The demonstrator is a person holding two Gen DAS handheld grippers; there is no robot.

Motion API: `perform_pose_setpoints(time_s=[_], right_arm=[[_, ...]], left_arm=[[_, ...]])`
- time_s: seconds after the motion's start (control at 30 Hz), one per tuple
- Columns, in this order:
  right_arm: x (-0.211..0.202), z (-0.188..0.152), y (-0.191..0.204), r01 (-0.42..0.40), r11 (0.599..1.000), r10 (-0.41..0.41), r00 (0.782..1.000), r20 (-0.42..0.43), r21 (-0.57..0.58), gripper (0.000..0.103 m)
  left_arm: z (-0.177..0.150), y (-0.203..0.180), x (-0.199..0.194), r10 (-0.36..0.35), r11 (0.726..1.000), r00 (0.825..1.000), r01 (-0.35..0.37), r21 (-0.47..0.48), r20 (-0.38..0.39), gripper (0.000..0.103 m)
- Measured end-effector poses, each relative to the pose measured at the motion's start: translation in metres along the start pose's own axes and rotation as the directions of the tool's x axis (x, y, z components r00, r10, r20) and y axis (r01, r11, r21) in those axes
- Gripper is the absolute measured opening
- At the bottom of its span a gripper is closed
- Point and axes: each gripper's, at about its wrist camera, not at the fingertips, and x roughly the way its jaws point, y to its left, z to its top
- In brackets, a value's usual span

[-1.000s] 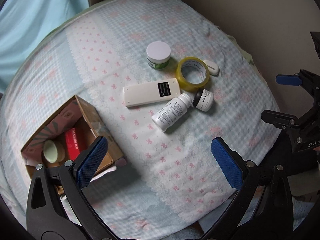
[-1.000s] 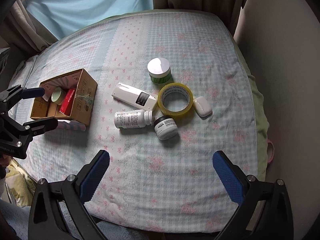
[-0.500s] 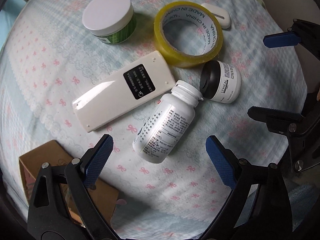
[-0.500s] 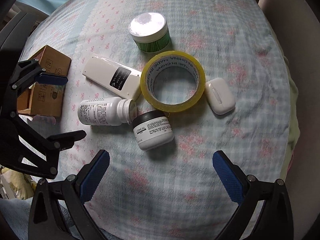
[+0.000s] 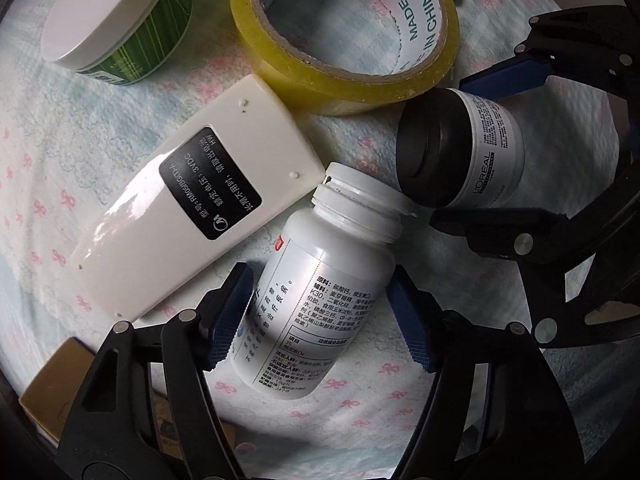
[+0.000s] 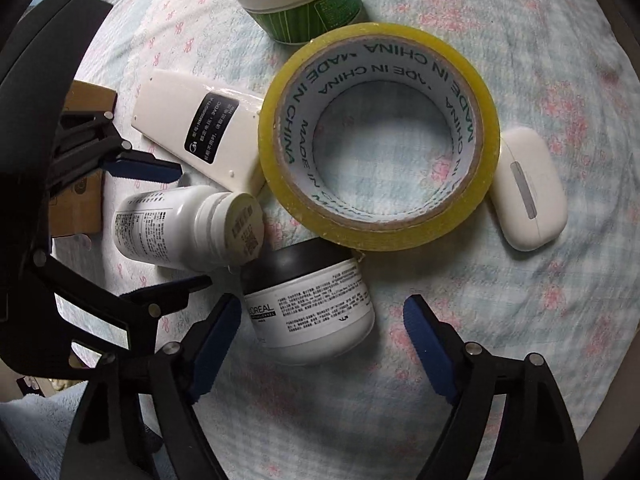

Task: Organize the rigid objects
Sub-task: 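Grasp the white pill bottle with the left tool while the right tool grasps the L'Oreal jar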

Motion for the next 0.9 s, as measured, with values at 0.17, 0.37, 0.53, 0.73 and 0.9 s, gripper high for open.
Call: perform_pose_setpoints(time_s=[0.17, 0.37, 0.53, 0.73, 0.9], right_arm=[[0.0, -0.002, 0.003, -0.038, 0.999, 0.038, 0.999, -0.005, 0.008, 0.057], [-0.004, -0.011, 0.006, -0.029, 1.0, 0.029, 1.0, 0.011, 0.007, 0.056], [-0.01, -0.019, 0.009, -0.024, 0.999, 0.024, 0.999, 0.024, 0.02, 0.056], [-0.023, -0.031, 0.017, -0.013, 1.0, 0.012, 0.999, 0.043, 0.01, 0.056], [-0.033, -0.043, 0.025, -0.006, 1.0, 0.005, 0.998, 0.065, 0.01, 0.056]], left_arm=[[0.002, 0.0, 0.003, 0.005, 1.0, 1.0, -0.006, 0.018, 0.004, 0.058], [0.002, -0.002, 0.003, 0.005, 0.999, 1.0, -0.006, 0.035, 0.015, 0.057], [0.002, -0.001, 0.0, -0.007, 1.0, 1.0, 0.007, 0.009, 0.023, 0.056], [-0.002, -0.006, -0.009, -0.014, 1.0, 0.999, 0.014, -0.003, 0.038, 0.053], [-0.007, -0.003, -0.017, -0.03, 0.999, 0.998, 0.032, -0.044, 0.062, 0.051]])
